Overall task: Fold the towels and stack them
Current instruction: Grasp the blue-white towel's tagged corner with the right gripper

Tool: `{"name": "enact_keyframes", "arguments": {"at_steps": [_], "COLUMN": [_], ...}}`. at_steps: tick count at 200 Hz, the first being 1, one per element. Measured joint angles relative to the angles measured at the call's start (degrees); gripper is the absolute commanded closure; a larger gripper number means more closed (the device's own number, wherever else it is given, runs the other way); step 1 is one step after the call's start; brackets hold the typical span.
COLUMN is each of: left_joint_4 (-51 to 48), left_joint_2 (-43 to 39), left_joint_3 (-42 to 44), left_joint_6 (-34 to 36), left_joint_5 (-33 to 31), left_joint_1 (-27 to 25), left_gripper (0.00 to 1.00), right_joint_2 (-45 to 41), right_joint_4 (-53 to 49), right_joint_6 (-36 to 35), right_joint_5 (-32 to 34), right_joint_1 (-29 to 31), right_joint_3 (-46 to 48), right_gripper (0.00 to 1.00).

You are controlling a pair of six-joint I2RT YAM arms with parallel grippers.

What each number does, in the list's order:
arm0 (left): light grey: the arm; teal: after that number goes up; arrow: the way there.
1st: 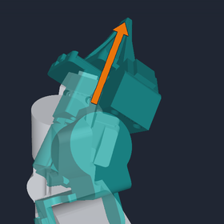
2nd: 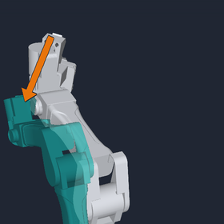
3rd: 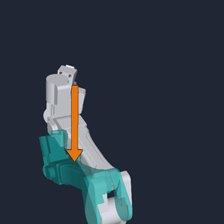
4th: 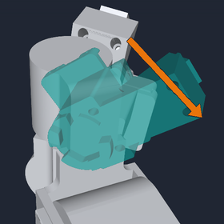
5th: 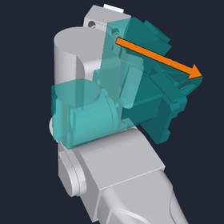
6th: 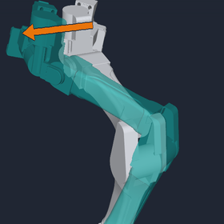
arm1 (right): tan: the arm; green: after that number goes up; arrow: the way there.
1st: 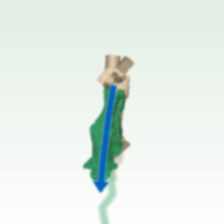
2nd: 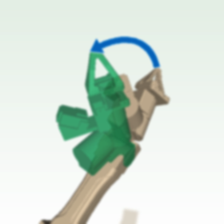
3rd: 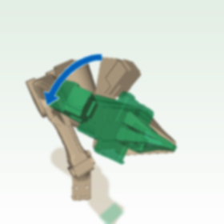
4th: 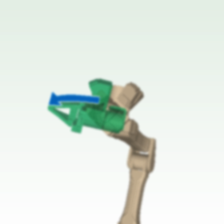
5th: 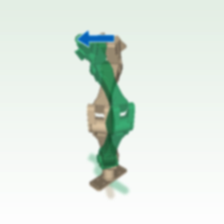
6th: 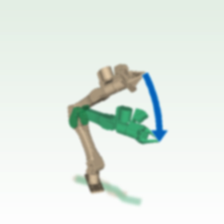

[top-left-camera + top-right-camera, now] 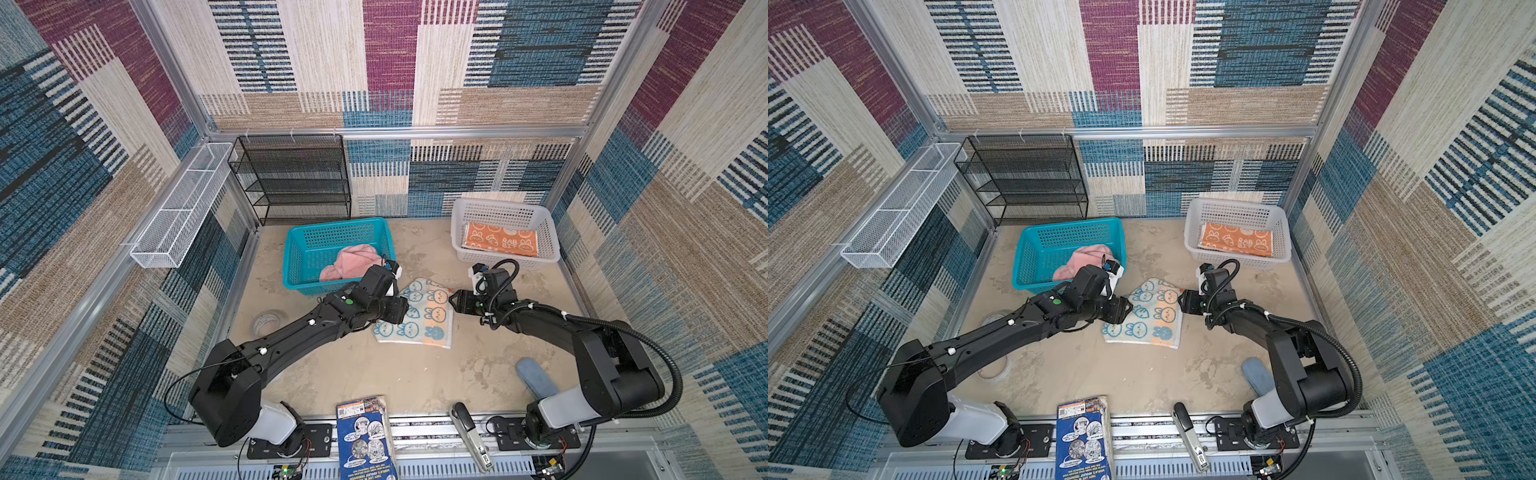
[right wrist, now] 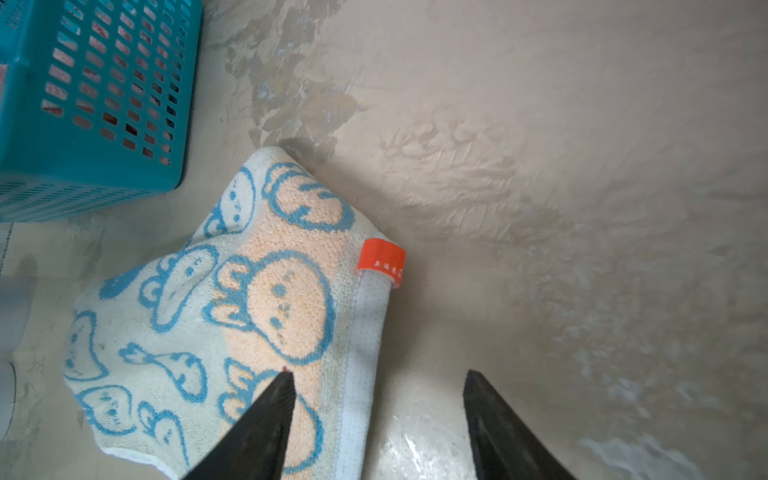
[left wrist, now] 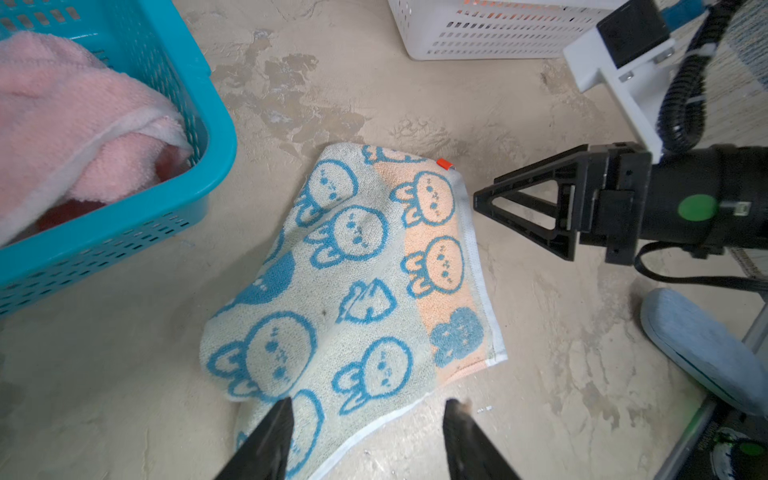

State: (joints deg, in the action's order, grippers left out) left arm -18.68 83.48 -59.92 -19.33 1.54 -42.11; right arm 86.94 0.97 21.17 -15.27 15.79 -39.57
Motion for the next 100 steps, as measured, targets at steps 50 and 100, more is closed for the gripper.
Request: {"name": "enact_keyframes", "arguments": {"at_steps": [50,100], "left_joint_4": [0.26,0.24], "left_joint_2": [-0.02,-0.35], "left_joint_3": [0.57,0.94], "left_joint_6": [0.04,0.9], "left_joint_5": [-1.38,-2.69], "left_joint_1": [0.04,0.04], "left_gripper": [0.38,0.38], "right_joint_2": [4.0,6.58], "right_joint_4": [4.37,6.1], "right_joint_6": [2.27,2.8], "right_joint_5": [-1.16,-1.62], "right_joint_1": [0.72,1.01], "right_joint_3": [-1.18,-1.4], "right_gripper": [0.57,0.79]}}
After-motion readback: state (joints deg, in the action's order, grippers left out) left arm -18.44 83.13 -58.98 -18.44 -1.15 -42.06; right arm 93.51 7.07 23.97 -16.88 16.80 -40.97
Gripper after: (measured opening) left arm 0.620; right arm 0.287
